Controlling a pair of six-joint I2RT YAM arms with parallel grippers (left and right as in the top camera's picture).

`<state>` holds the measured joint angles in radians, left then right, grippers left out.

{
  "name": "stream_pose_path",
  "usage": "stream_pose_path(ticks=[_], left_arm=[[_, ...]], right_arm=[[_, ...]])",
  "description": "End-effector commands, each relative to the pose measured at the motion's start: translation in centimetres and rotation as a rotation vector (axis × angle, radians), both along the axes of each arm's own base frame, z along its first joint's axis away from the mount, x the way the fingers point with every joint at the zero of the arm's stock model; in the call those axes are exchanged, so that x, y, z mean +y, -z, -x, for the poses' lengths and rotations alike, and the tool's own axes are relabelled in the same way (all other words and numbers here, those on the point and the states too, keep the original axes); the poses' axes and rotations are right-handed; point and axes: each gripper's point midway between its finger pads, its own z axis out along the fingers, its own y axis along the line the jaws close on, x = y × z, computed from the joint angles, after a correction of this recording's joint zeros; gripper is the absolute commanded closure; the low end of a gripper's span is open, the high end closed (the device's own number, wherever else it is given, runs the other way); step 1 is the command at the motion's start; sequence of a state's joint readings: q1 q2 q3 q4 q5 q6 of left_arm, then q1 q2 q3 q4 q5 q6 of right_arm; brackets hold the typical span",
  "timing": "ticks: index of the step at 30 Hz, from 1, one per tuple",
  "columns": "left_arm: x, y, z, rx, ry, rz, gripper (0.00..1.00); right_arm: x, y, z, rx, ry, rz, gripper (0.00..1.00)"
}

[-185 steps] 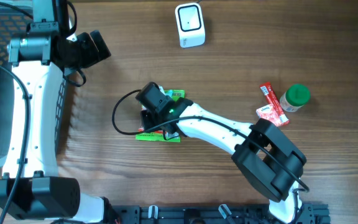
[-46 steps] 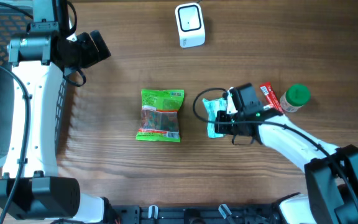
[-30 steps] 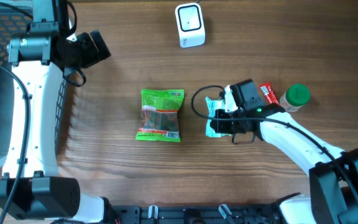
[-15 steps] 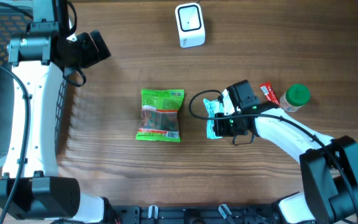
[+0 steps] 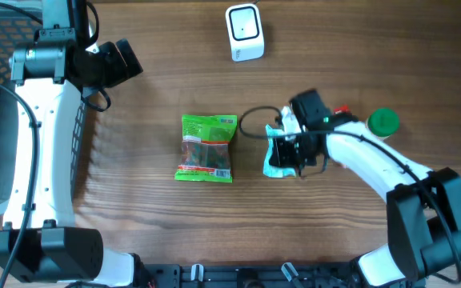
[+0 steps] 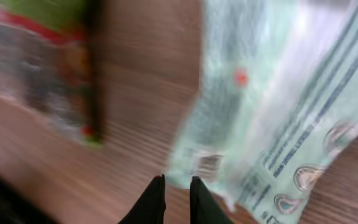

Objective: Scan the item barcode

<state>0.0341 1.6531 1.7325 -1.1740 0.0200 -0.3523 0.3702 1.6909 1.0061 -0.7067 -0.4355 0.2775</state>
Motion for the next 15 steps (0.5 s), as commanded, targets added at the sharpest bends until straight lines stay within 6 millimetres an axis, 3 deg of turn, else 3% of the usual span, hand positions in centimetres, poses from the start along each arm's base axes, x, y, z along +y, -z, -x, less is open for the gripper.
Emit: stream_pose_path(ticks=[1, 4, 7, 15], left_arm=[[0.2, 0.1, 0.0, 0.001, 0.008, -0.013, 0.00], [0.2, 0.1, 0.0, 0.001, 0.008, -0.013, 0.00], [0.2, 0.1, 0.0, 0.000, 0.008, -0.013, 0.00], [0.2, 0.1, 0.0, 0.000, 0.008, -0.013, 0.00]], right_arm=[[1.4, -4.6, -2.1, -0.096, -0.042, -0.064, 0.86], [1.3, -4.5, -1.7, -0.081, -0.036, -0.060, 0.96], [1.0, -3.4, -0.9, -0.055, -0.037, -0.050, 0.96], [-0.1, 2.1, 1.4, -0.049, -0.010, -0.036, 0.96]])
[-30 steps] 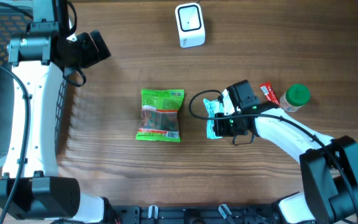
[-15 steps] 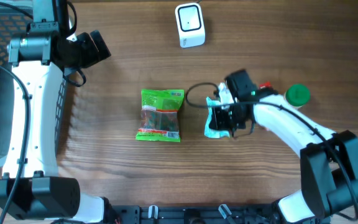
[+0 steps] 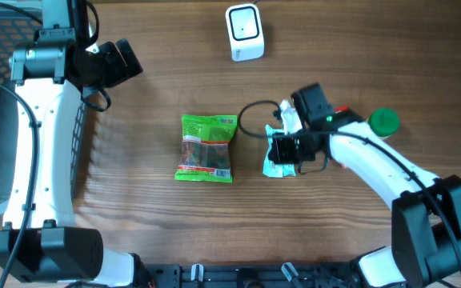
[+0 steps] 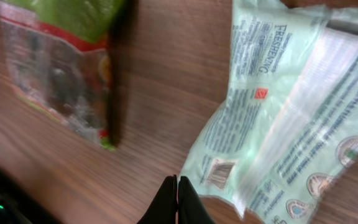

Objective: Scan the item barcode

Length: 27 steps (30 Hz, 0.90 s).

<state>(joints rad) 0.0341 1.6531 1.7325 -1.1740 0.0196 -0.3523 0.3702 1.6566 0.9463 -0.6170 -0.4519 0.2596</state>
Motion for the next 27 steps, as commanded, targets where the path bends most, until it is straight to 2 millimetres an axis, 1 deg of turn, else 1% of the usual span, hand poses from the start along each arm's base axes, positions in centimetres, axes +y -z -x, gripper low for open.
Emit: stream_pose_path(ticks=[1, 4, 6, 8, 10, 12, 14, 18, 19, 20, 23, 25, 27], left_arm=[[0.2, 0.1, 0.0, 0.000, 0.008, -0.013, 0.00], [0.2, 0.1, 0.0, 0.000, 0.008, -0.013, 0.00], [0.2, 0.1, 0.0, 0.001, 0.009, -0.013, 0.00], [0.2, 0.1, 0.0, 0.000, 0.009, -0.013, 0.00], [0.2, 0.1, 0.0, 0.001, 0.009, -0.013, 0.00], [0.2, 0.1, 0.0, 0.000, 0.008, -0.013, 0.00], [0.2, 0.1, 0.0, 0.001, 0.008, -0.013, 0.00], [0.2, 0.1, 0.0, 0.001, 0.009, -0.013, 0.00], [0.2, 0.1, 0.0, 0.001, 0.008, -0.013, 0.00], [0.2, 0.1, 0.0, 0.001, 0.009, -0.013, 0.00], [0.2, 0.1, 0.0, 0.000, 0.008, -0.013, 0.00], [0.2, 0.1, 0.0, 0.001, 0.008, -0.013, 0.00], [0.2, 0.1, 0.0, 0.000, 0.008, -0.013, 0.00]], right_arm=[[-0.8, 2.9, 1.6, 0.010, 0.033, 0.012, 0.96], [-2.0, 5.0, 2.1, -0.007, 0.093, 0.056, 0.96], [-2.3, 5.9, 2.5, -0.023, 0.096, 0.058, 0.96], [-2.1, 5.9, 2.7, -0.022, 0.074, 0.047, 0.94], [-1.1, 5.2, 2.9, -0.025, 0.016, -0.009, 0.88], [0.6, 3.4, 2.8, -0.023, -0.048, -0.107, 0.83], [1.8, 1.5, 2.2, -0.022, -0.067, -0.171, 0.79], [2.7, -2.4, 0.5, -0.066, -0.088, -0.194, 0.77], [2.8, -3.6, 0.1, -0.087, -0.099, -0.197, 0.76], [2.9, -5.0, -0.5, -0.110, -0.098, -0.194, 0.75], [2.4, -7.9, -2.1, -0.167, -0.072, -0.141, 0.70], [1.7, -9.3, -3.2, -0.202, -0.048, -0.090, 0.63], [1.0, -10.2, -4.0, -0.220, -0.021, -0.045, 0.55]])
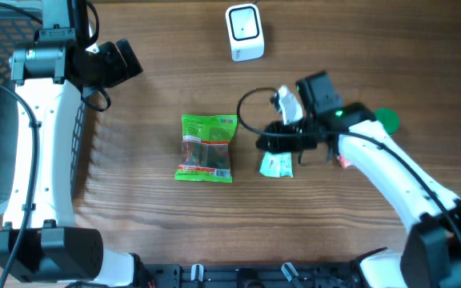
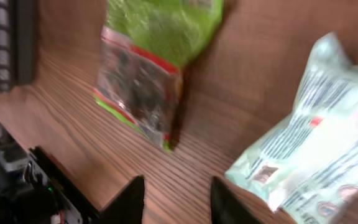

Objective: Scan the item barcode

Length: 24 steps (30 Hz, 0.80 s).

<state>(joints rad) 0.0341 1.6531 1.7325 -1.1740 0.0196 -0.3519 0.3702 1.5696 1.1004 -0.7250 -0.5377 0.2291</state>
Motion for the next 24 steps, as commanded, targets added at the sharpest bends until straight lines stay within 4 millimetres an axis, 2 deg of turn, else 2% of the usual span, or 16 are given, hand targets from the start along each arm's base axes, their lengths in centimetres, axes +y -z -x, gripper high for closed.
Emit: stream_pose_path(ticks=[1, 2, 3, 6, 9, 14, 20, 24], left_arm=[[0.2, 0.1, 0.0, 0.001, 0.008, -0.013, 0.00], [0.2, 0.1, 0.0, 0.000, 0.008, -0.013, 0.00], [0.2, 0.1, 0.0, 0.000, 0.008, -0.013, 0.00], [0.2, 0.1, 0.0, 0.001, 0.008, -0.013, 0.00], [0.2, 0.1, 0.0, 0.001, 0.008, -0.013, 0.00], [0.2, 0.1, 0.0, 0.000, 0.008, -0.012, 0.00], [0.2, 0.1, 0.0, 0.001, 0.008, -0.012, 0.00], [0.2, 0.1, 0.0, 0.000, 0.008, -0.013, 0.00]], right_arm=[[-1.7, -3.1, -2.6, -0.114, 0.071, 0.097, 0.49], [-2.3, -3.2, -3.1, -0.118, 0.104, 0.122, 0.38], [-3.2, -3.1, -3.7, -0.122, 0.147, 0.150, 0.33], [-5.3, -2.5, -4.6, -0.119, 0.222, 0.206, 0.31], [-6.3, -1.7, -4.9, -0.098, 0.247, 0.220, 0.31], [-7.6, 0.2, -4.7, -0.029, 0.271, 0.260, 0.33], [-7.2, 4.4, -3.6, 0.099, 0.241, 0.265, 0.39], [-7.3, 7.1, -3.0, 0.172, 0.232, 0.293, 0.48]])
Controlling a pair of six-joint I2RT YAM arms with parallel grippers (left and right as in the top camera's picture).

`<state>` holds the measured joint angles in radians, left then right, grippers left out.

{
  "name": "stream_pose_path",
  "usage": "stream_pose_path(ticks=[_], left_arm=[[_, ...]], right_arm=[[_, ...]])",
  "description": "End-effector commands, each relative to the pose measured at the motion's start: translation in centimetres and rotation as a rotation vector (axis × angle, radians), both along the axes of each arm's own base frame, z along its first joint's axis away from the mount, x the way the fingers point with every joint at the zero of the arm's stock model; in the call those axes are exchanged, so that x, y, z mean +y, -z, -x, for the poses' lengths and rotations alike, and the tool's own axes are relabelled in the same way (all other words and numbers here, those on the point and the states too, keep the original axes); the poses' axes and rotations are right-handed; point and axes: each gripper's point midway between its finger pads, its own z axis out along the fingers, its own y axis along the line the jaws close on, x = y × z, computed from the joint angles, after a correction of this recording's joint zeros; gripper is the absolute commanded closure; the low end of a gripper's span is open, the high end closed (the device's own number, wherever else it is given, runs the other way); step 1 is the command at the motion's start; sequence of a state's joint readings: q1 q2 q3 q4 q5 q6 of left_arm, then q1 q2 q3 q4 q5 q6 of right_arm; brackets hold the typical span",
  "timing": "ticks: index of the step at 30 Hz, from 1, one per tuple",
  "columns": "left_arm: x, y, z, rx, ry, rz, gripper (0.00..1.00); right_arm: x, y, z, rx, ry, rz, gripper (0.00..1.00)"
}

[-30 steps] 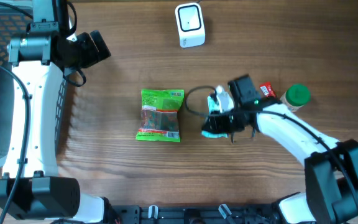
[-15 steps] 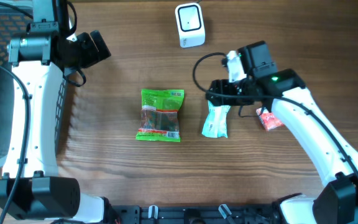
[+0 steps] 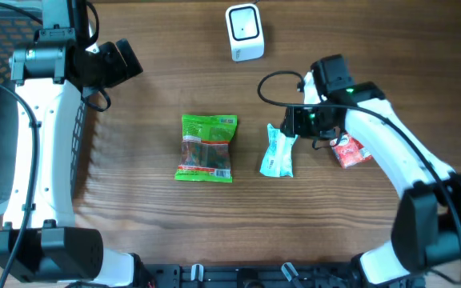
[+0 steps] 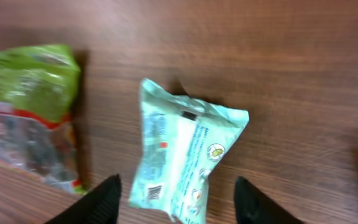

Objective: Scan the item barcode

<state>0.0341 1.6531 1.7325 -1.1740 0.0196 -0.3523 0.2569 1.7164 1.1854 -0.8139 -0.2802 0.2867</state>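
Observation:
A mint-green wipes packet [image 3: 277, 152] lies on the wooden table, its small barcode [image 4: 156, 191] facing up near one corner. My right gripper [image 3: 298, 122] hovers above its far end, open wide; both black fingers [image 4: 97, 204] straddle the packet [image 4: 185, 155] in the right wrist view without touching it. The white scanner [image 3: 244, 32] stands at the back centre. My left gripper [image 3: 121, 61] hangs at the back left, far from the packet, its jaws not discernible.
A green snack packet [image 3: 206, 148] lies left of the mint packet. A red packet [image 3: 349, 150] lies under my right forearm. A black wire basket fills the left edge. The right arm's cable loops over the table behind the mint packet.
My right gripper has moved back and to the right and now stands open wider. The mint packet stays lying on the table. The red packet now shows beside the arm.
My right gripper was nearly shut at the mint packet's edge, then fully shut there with the packet shifted a little. Later it stood open, raised beside the packet lying on the table. Now it hangs open further back. The left arm has not moved.

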Motion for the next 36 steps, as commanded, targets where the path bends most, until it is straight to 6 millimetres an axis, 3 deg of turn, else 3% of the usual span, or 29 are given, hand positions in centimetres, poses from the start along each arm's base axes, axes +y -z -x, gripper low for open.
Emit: stream_pose_path(ticks=[1, 6, 13, 16, 20, 23, 25, 32, 36], left_arm=[[0.2, 0.1, 0.0, 0.000, 0.008, -0.013, 0.00], [0.2, 0.1, 0.0, 0.001, 0.009, -0.013, 0.00], [0.2, 0.1, 0.0, 0.001, 0.008, -0.013, 0.00], [0.2, 0.1, 0.0, 0.001, 0.008, -0.013, 0.00], [0.2, 0.1, 0.0, 0.001, 0.009, -0.013, 0.00], [0.2, 0.1, 0.0, 0.001, 0.008, -0.013, 0.00], [0.2, 0.1, 0.0, 0.001, 0.009, -0.013, 0.00], [0.2, 0.1, 0.0, 0.001, 0.008, -0.013, 0.00], [0.2, 0.1, 0.0, 0.000, 0.008, -0.013, 0.00]], right_arm=[[-0.2, 3.2, 1.0, 0.097, 0.002, 0.016, 0.49], [-0.3, 5.7, 1.6, 0.171, 0.002, 0.035, 0.58], [-0.3, 7.4, 1.6, 0.202, 0.003, 0.042, 0.58], [-0.2, 7.3, 1.6, 0.199, 0.001, 0.037, 0.68], [0.8, 6.8, 1.7, 0.198, -0.037, -0.025, 0.95], [1.3, 5.2, 1.4, 0.159, -0.061, -0.064, 0.96], [1.5, 3.1, 0.9, 0.097, -0.082, -0.075, 0.96], [1.7, -7.2, 0.1, -0.204, -0.094, -0.139, 0.96], [2.2, -11.4, 0.1, -0.319, -0.072, -0.210, 0.96]])
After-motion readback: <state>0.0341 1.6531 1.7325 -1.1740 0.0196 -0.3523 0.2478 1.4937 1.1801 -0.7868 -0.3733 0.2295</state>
